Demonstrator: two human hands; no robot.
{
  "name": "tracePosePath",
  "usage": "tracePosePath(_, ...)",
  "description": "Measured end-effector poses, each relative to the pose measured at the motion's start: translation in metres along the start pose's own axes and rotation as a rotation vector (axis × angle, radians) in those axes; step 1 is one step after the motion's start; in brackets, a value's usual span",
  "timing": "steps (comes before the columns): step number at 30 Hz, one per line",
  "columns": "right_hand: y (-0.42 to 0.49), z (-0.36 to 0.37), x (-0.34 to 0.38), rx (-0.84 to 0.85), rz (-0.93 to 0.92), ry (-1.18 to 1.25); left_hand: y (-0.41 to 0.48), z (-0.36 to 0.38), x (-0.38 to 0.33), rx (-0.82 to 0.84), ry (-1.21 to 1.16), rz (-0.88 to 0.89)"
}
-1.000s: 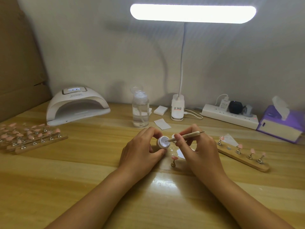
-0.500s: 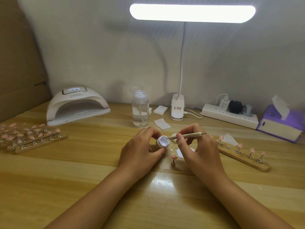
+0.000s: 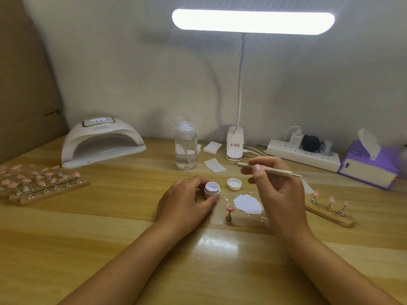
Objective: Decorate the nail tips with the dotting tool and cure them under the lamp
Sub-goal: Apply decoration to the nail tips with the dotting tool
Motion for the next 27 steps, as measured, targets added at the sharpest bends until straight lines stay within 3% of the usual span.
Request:
tracePosePath(4,-0.001,-0.003,-0.023,-0.017,0.327,0.223,-0.002,0.000,-0.001,0.030,-0.005,-0.033)
tracePosePath(7,-0.009,-0.003,-0.040,-0.063,0.506,0.342,-0.006,-0.012,-0.007,-0.054,-0.067,-0.040)
tracePosePath(9,-0.014,-0.005,-0.043,-0.064,0.519,0.348,-0.012,-0.018,-0.014,-0.096,-0.064,-0.022)
tracePosePath(14,-0.025,-0.006,-0.042,0.022,0.462,0.343,-0.028,0.008,-0.031,0.133,-0.054,0.013)
tracePosePath(27,-0.027,0.000,-0.040,0.078,0.469,0.271,-0.027,0.015,-0.041,0.101,-0.172,0.139)
Point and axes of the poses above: each hand's wrist, its own y-axis towards the middle knuckle, its own z-axis out of the palm, x = y × z, the point moved 8 cm from there along y, towards the middle knuckle, and after that the axes turned 4 degrees about z, right-handed, at the moved point
